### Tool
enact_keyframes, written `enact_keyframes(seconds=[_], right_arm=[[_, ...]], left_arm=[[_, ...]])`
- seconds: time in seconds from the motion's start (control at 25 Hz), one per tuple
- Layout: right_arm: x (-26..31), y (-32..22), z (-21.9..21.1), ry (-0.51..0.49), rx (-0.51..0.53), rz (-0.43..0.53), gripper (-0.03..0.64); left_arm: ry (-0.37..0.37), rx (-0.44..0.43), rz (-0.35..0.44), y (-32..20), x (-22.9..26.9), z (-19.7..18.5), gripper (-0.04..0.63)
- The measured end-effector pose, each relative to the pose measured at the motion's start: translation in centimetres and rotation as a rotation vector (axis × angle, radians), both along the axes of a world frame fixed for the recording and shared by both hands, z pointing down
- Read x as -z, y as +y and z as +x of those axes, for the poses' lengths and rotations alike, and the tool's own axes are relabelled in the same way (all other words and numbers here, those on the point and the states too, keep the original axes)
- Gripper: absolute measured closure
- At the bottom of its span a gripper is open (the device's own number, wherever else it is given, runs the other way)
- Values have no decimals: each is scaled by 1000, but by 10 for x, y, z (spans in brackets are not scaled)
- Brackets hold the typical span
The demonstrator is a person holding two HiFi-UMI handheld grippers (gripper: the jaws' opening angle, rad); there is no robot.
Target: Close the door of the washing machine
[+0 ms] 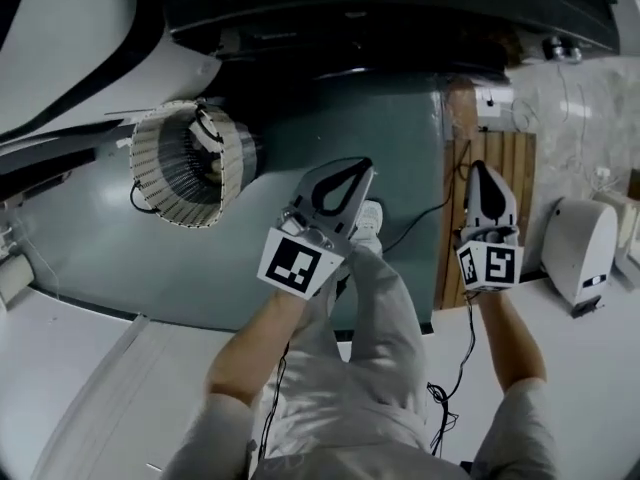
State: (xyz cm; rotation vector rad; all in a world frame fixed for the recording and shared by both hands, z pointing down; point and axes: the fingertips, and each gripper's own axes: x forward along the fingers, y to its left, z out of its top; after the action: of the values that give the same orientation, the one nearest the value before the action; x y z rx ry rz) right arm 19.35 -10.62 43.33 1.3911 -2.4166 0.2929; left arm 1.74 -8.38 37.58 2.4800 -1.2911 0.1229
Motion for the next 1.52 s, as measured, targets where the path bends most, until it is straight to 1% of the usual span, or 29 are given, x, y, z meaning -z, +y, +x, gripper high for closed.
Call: enact_keyframes(seconds=[0.16, 0.24, 0.36, 0.56, 0.76, 0.92, 1.08, 1.2, 1.28, 1.4, 1.52], right_arm=[[82, 23, -30, -40, 65, 17, 606], [128, 32, -41, -54, 93, 41, 606], [189, 42, -50, -78, 102, 72, 605], [281, 57, -49, -118, 87, 127, 606], [347, 79, -35, -131, 56, 184, 606], [388, 88, -28, -141, 51, 234, 606], [414, 113, -34, -152, 62, 252, 606], [423, 125, -41, -151, 112, 273, 606], [424, 133, -42, -158, 122, 274, 606], [426, 137, -37, -176, 116, 274, 606], [427, 135, -30, -203, 87, 266, 606]], left_arm=[[17, 72, 17, 24, 73, -38, 592], [15, 89, 42, 36, 111, -51, 593], [-7, 96, 80, 54, 163, -67, 592], [0, 95, 130, 83, 235, -81, 592], [-3, 126, 179, 109, 282, -96, 592], [-5, 157, 232, 120, 315, -102, 594], [-22, 145, 267, 138, 338, -100, 593], [-42, 146, 308, 144, 351, -95, 592], [-46, 152, 328, 148, 357, -93, 592], [-43, 160, 350, 149, 368, -90, 592], [-57, 160, 363, 147, 373, -88, 592]])
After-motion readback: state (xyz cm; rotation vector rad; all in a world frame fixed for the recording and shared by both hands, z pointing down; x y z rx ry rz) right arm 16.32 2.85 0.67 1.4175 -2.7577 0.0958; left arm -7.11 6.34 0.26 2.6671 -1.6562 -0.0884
